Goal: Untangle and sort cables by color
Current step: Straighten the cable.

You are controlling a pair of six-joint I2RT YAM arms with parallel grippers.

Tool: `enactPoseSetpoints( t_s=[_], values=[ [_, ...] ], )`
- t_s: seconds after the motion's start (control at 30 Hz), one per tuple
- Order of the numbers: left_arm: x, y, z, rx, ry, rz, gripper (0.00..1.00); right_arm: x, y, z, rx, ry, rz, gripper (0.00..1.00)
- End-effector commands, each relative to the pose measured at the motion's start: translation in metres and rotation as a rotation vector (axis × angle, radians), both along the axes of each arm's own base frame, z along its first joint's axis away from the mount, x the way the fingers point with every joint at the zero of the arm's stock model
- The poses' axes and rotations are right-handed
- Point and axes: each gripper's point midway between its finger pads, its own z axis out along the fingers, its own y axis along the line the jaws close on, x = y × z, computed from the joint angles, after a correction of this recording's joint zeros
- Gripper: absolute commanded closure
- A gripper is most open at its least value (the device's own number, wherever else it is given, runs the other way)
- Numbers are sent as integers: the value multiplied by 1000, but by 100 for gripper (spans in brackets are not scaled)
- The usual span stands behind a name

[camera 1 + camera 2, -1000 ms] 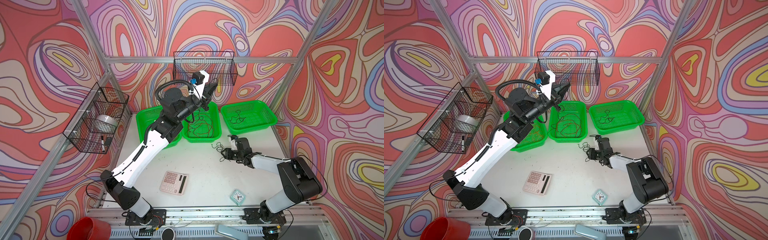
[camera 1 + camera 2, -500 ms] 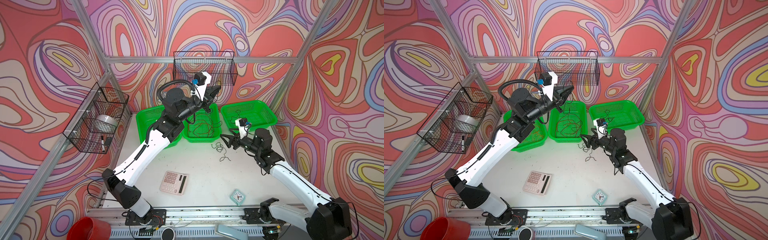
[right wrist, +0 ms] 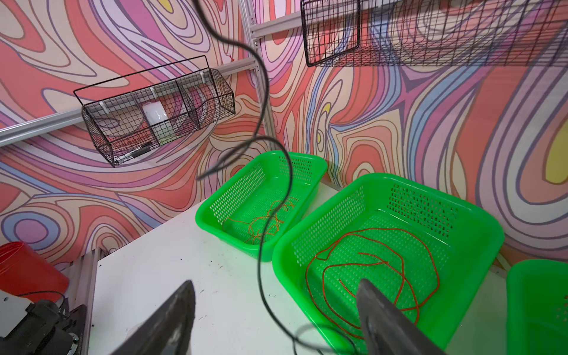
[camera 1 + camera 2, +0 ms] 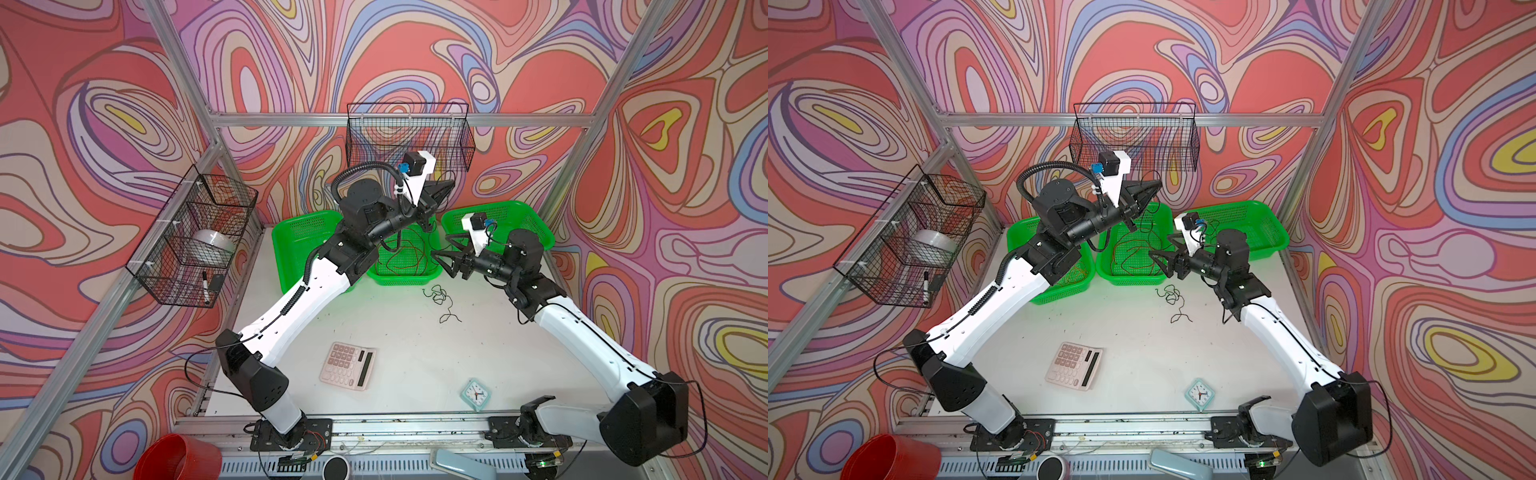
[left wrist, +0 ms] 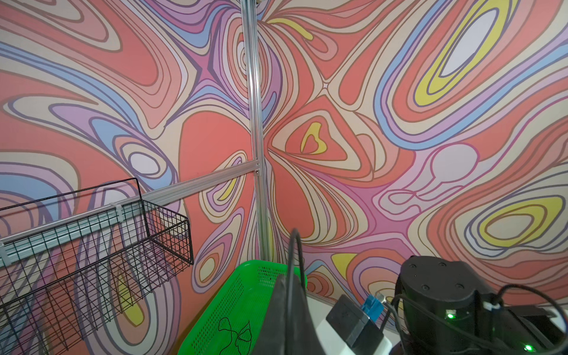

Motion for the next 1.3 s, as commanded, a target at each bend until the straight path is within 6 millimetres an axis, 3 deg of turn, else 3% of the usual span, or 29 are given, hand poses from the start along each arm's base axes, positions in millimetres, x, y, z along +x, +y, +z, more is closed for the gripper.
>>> enactPoseSetpoints(
  t_s=[0.0, 0.07, 0.17, 0.3, 0.4, 0.57, 0.83, 0.93, 1.13, 1.27],
  values=[
    [-8, -8, 14, -29, -21, -41, 100, 9, -1, -23, -57, 73, -31, 21],
    [-8, -11, 14, -31, -19, -49, 100, 13, -5, -35, -88, 92, -67, 27],
    [-10, -12, 17, -43, -21, -59, 100, 14, -6, -46, -101, 102, -72, 43],
    [-11, -12, 21, -59, -26, -61, 100, 15, -5, -56, -95, 132, -74, 79],
    [-10, -9, 21, -50, -34, -40, 100, 18, -11, -57, -82, 130, -118, 98],
    [-1, 12, 19, -71, -32, 22, 100, 30, -36, -75, -101, 195, -251, 100],
    [28, 66, 4, -97, 11, 171, 100, 46, -110, -96, 69, 323, -442, 100],
    [39, 88, -1, -127, 39, 217, 100, 47, -127, -101, 70, 346, -485, 100],
    [56, 105, -29, -120, 100, 276, 100, 56, -150, -100, 97, 377, -563, 100],
    [76, 127, -66, -141, 206, 320, 100, 60, -169, -99, 166, 428, -642, 100]
  ],
)
